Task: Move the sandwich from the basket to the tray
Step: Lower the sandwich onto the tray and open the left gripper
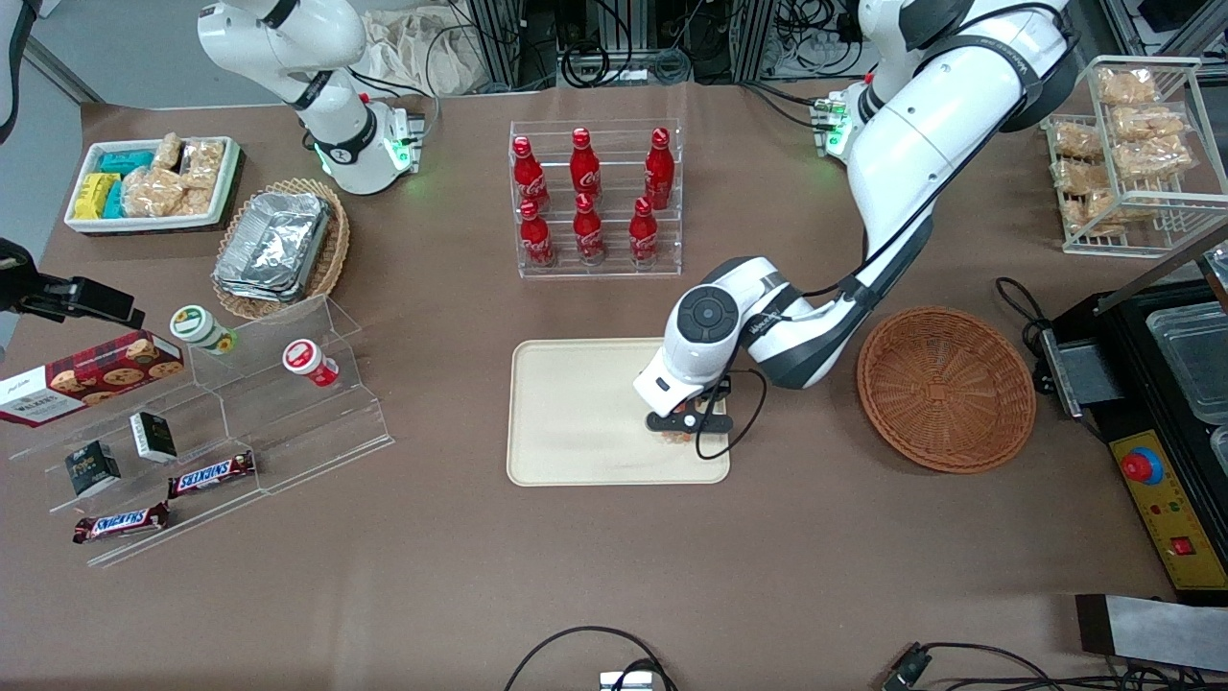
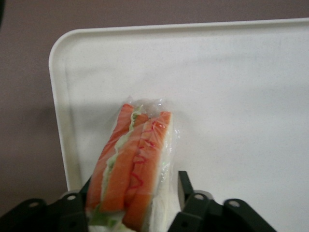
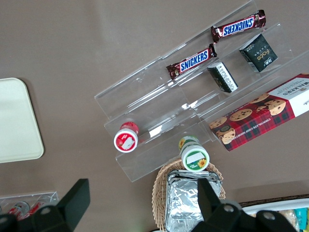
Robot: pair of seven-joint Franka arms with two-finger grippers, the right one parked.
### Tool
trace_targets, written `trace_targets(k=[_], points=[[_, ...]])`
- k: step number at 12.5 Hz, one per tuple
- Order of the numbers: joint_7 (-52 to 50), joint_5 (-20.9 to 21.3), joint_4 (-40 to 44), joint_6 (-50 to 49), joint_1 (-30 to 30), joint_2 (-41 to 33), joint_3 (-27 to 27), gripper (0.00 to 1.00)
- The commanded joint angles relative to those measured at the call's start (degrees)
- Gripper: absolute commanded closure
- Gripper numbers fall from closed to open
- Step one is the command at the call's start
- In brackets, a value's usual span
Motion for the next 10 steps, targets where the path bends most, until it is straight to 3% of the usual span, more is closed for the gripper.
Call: trace_targets(k=[1,10], points=[[-1.37,1.32,1.87,-0.09,-0.78,0.9,0.24,0.03],[-1.81,0.53,2.49,-2.38,0.62,-3.14,0.33,0.0]])
